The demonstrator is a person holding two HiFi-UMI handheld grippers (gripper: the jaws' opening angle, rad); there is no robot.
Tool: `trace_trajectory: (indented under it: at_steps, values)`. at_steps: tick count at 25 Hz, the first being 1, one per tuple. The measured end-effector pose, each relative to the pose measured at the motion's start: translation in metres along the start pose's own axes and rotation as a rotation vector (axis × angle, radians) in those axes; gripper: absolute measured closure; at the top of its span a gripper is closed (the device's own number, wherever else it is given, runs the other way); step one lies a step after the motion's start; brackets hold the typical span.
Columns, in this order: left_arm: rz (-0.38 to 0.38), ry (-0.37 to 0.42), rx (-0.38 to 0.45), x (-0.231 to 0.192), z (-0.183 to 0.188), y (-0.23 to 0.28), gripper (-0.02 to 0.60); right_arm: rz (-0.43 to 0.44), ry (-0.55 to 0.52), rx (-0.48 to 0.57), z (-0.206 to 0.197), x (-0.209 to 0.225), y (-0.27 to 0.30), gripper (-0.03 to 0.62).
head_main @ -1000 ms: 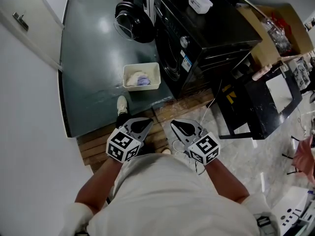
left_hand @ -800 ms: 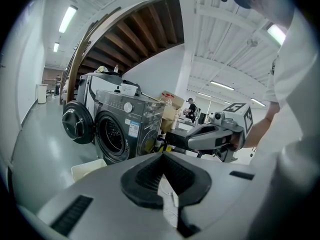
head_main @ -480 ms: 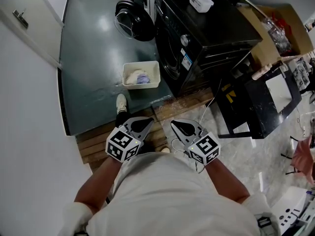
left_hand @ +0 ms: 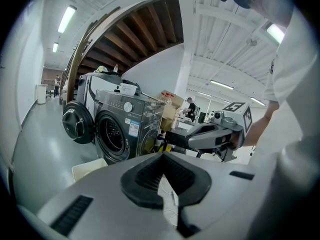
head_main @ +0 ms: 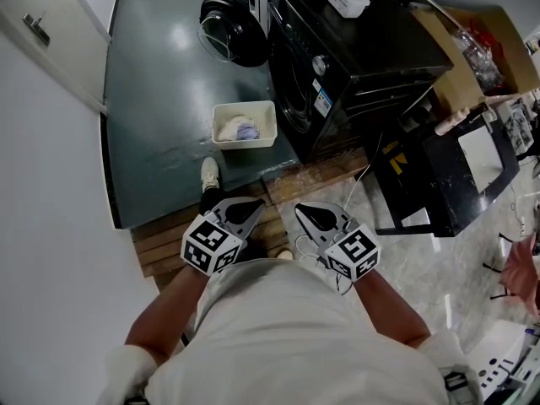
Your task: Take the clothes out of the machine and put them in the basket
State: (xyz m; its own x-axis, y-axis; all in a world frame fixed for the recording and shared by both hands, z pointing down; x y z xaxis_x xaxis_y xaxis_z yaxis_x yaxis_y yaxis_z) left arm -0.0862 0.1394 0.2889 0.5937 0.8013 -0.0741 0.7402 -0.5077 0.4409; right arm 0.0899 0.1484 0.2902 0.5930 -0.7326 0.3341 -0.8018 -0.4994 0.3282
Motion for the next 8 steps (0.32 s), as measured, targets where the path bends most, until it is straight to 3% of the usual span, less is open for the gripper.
trace_trajectory:
  at_steps: [8]
  values:
    - [-0.001,0.000,-0.013,-0.0030,0.0023,0.0047,0.584,0.008,-0.003,0.001,0.0012,0.0051,-0.0008,0.589]
Point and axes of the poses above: the fingertips, and each gripper's own axes: y forward along the fingers, x to its right, z out of its top, the point moved 7 cm from there along -y, backward along the fingers, and after that the axes turned 11 degrees about y, right-handed, at the moved point
